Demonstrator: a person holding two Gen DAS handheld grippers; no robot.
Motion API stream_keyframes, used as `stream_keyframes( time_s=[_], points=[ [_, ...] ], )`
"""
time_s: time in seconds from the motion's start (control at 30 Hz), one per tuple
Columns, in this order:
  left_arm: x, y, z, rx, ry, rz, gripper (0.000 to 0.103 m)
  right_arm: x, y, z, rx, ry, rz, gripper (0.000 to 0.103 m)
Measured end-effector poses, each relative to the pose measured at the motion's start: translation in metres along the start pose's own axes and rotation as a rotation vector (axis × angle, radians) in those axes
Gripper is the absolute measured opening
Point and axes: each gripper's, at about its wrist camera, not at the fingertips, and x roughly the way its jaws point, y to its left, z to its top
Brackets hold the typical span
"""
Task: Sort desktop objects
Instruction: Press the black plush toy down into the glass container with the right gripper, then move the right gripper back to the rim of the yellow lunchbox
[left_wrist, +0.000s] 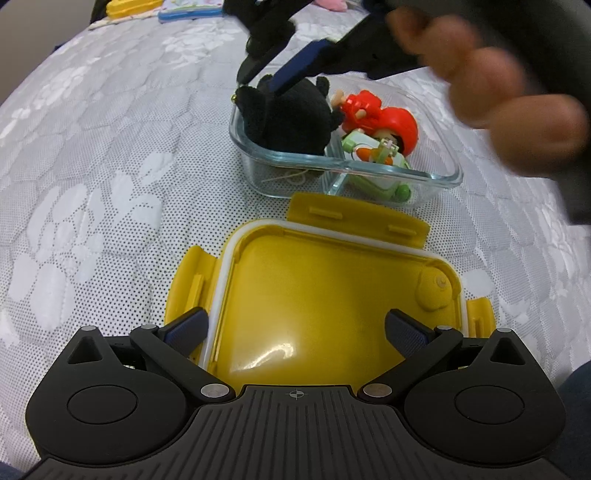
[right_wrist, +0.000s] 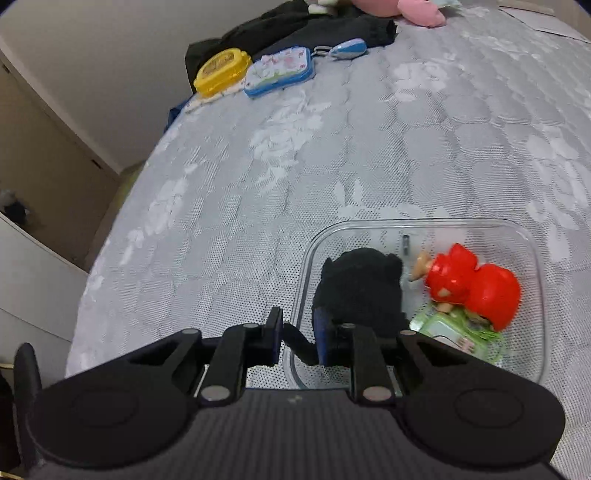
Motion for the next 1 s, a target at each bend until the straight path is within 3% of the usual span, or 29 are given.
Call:
stream_keyframes(
  time_s=[0.13,0.23,0.47,0.57,0.73,0.77,0.87,1.0],
  points=[
    [0.002,0.001,0.001,-0.006,0.000,-0.006,0.103,0.011,-0.002,-0.002,0.006,0.032,-0.015,0.018],
    [0.002,-0.001,0.001,-0.002,0.002,-0.003,0.103,0.010,-0.006,-0.004,0.017,0.070,-0.038,0.010],
    [0.003,0.001,0.001,-0.011,0.000,-0.013,0.103,0.018,-0.015,-0.012,0.026,0.149,-0.103,0.011],
    [0.002,0.003,0.001,-0.019,-0.002,-0.023,0.103,0.014,-0.023,-0.014,0.065,0.139,-0.076,0.013],
    [0.002,0.009,0.002,-0.055,-0.008,-0.050,0.103,-0.055,-0.056,-0.013,0.148,0.002,-0.014,0.019],
    [0.003,0.008,0.002,-0.053,-0.008,-0.048,0.103,-0.074,-0.065,-0.017,0.155,-0.039,-0.015,0.024],
    [0.005,0.003,0.002,-0.025,-0.007,-0.026,0.103,-0.122,-0.092,-0.038,0.167,-0.160,-0.066,0.040],
    [0.004,-0.005,-0.001,0.025,-0.003,0.016,0.103,-0.153,-0.123,-0.084,0.184,-0.264,-0.130,0.041]
  ],
)
